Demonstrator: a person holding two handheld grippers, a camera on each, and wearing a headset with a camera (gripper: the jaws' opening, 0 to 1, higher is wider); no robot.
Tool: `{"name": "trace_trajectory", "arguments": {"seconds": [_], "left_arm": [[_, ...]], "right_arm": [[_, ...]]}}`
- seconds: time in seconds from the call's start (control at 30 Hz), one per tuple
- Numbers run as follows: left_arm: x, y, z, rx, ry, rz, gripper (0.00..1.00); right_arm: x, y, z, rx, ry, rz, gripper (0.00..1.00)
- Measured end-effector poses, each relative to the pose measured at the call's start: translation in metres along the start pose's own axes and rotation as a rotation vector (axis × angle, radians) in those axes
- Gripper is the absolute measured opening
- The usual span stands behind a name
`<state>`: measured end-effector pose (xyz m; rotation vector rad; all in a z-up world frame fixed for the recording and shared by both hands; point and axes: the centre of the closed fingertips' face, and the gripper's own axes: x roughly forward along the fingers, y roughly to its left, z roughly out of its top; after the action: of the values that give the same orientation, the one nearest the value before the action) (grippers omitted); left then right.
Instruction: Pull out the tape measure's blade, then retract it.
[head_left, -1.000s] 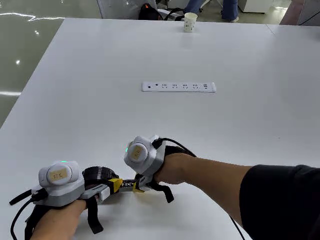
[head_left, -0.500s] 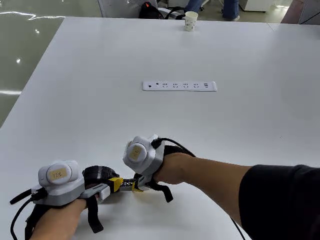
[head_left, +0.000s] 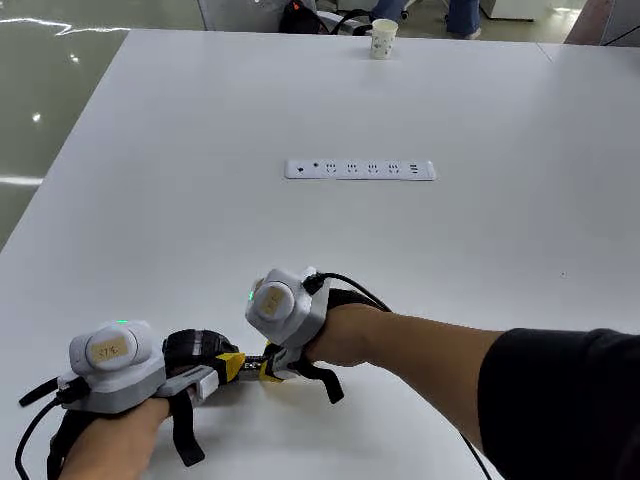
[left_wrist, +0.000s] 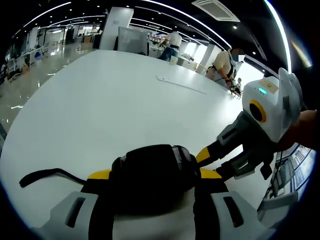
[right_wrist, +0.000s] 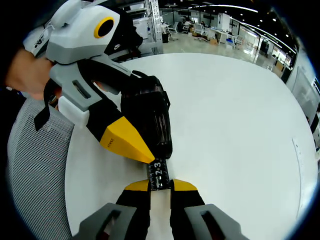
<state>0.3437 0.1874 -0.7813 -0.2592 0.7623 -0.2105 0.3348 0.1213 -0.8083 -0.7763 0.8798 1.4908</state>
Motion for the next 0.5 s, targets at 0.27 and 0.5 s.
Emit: {"name": "trace_trajectory", "arguments": {"seconds": [0.27, 0.5], "left_arm": [[0.0001, 0.0001, 0.0000, -0.001, 0.006, -0.003, 0.59], [0.0007, 0.0016, -0.0002, -0.002, 0.008, -0.008, 0.59]], "right_arm": [[0.0023, 0.0002, 0.0037, -0.003, -0.011, 0.002, 0.11], [0.0043, 0.0017, 0.0084, 0.001, -0.026, 0.005, 0.11]]}}
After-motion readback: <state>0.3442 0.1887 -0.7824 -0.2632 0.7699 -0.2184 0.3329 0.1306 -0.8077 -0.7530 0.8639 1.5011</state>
